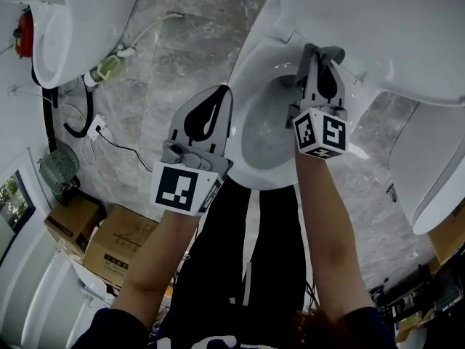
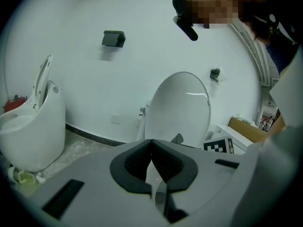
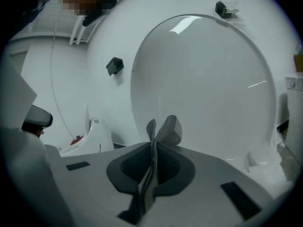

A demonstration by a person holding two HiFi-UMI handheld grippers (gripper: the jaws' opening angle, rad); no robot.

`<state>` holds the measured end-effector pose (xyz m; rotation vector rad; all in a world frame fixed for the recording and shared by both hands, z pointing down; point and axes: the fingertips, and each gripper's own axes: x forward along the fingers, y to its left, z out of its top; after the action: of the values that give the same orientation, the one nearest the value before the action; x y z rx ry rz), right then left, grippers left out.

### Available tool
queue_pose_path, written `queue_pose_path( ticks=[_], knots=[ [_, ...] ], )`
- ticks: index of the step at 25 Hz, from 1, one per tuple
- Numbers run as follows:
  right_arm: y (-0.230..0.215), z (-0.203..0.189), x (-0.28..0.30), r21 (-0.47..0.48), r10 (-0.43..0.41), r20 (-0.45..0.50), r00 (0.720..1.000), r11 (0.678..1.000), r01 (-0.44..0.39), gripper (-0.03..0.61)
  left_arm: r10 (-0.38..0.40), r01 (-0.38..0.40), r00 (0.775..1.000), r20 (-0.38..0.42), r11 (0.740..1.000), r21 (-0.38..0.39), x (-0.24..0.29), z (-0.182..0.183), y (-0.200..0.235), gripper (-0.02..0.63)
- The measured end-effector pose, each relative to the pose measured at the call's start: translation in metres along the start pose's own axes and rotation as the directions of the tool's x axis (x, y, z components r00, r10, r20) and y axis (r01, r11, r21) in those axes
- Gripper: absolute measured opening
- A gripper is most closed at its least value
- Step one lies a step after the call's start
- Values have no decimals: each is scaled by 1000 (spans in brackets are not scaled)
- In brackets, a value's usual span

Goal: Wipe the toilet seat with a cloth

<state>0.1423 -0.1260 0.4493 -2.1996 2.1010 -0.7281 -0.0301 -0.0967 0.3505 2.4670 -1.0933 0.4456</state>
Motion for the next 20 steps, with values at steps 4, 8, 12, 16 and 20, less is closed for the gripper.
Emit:
queue_pose_path(
  ticks=[4, 8, 12, 16, 20],
  knots=[
    [23, -8, 15, -21, 40, -20, 999, 999, -41, 28, 4, -4, 1000, -2, 1000, -2, 0, -1, 4, 11],
    [-14, -13, 3, -14, -168, -31, 985, 986, 168, 28, 11, -11, 1000, -1, 1000, -7, -4, 0, 9, 11],
    [-58, -32, -16, -19, -314, -75, 946, 949, 314, 26, 20, -21, 1000, -7, 1000, -17, -6, -3, 15, 11],
    [-58, -37, -11, -147, -286, -85, 955, 951, 271, 26, 23, -24, 1000, -11, 1000, -20, -8, -6, 19, 11],
    [-56, -38, -10, -176, -279, -79, 957, 949, 262, 25, 26, -27, 1000, -11, 999, -29, -9, -7, 20, 11]
  ],
)
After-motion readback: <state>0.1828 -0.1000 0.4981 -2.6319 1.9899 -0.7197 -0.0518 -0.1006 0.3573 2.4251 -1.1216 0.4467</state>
